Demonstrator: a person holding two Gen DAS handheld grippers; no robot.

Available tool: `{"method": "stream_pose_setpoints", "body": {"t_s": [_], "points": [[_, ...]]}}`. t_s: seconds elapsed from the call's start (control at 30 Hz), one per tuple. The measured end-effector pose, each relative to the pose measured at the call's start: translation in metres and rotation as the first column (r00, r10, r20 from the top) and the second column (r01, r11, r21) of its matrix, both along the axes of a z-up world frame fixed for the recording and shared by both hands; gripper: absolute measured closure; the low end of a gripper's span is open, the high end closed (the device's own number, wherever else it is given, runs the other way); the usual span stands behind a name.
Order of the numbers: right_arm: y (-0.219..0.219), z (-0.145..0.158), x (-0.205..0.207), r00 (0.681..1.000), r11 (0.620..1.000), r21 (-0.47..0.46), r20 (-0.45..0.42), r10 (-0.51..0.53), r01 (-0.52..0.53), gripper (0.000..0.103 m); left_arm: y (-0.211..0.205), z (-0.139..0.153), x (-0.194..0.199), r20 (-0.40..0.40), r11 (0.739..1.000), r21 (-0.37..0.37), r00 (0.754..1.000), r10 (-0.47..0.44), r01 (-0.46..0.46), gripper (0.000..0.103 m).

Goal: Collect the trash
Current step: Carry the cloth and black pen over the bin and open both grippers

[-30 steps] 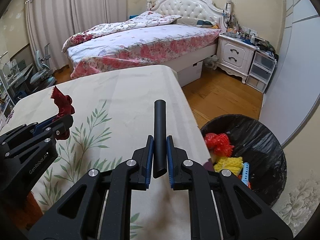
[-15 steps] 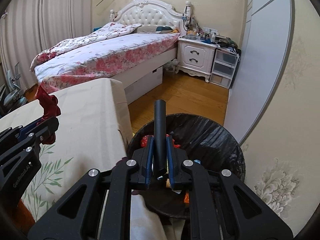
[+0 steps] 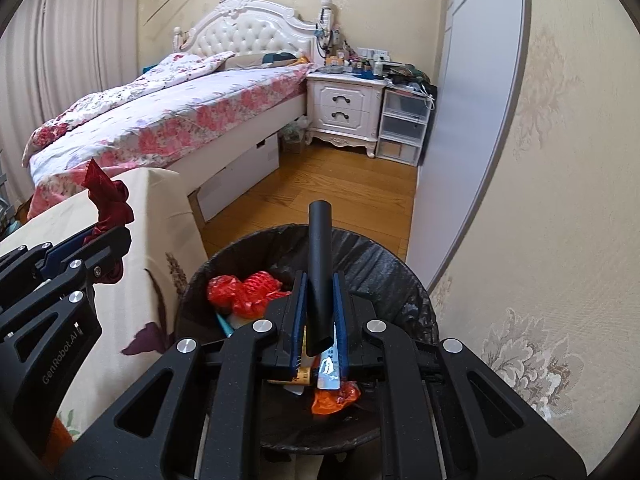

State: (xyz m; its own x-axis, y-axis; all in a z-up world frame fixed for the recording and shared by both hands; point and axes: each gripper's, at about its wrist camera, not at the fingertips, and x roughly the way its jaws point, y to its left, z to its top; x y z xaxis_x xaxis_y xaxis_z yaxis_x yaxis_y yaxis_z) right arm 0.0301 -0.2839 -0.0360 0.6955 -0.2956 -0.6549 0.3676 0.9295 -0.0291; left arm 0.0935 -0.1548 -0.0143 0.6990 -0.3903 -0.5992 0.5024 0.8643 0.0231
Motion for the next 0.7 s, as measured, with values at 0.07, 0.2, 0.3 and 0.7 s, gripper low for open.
{"method": "stream_pose_setpoints", "body": {"t_s": [0.07, 0.2, 0.3, 0.7], "points": [[-0.006, -0.004, 0.002, 1.000, 1.000, 0.006, -0.007, -0.011, 0.011, 0.090, -0.006, -0.001, 0.000, -0.001, 1.000, 0.008, 1.000, -0.005, 0.005, 0.082], [-0.012, -0.009, 0.007, 1.000, 1.000, 0.013, -0.014, -0.024, 0.024, 0.090, -0.015, -0.004, 0.005, -0.010, 1.000, 0.021, 1.000, -0.018, 0.018, 0.082], [-0.015, -0.010, 0.008, 0.999, 0.999, 0.014, -0.010, -0.034, 0.035, 0.086, -0.019, -0.006, 0.008, -0.008, 0.999, 0.032, 1.000, -0.015, 0.015, 0.078], [-0.020, -0.011, 0.008, 0.998, 0.998, 0.010, -0.006, -0.067, 0.067, 0.066, -0.021, -0.009, 0.013, -0.017, 1.000, 0.027, 1.000, 0.005, -0.004, 0.038]]}}
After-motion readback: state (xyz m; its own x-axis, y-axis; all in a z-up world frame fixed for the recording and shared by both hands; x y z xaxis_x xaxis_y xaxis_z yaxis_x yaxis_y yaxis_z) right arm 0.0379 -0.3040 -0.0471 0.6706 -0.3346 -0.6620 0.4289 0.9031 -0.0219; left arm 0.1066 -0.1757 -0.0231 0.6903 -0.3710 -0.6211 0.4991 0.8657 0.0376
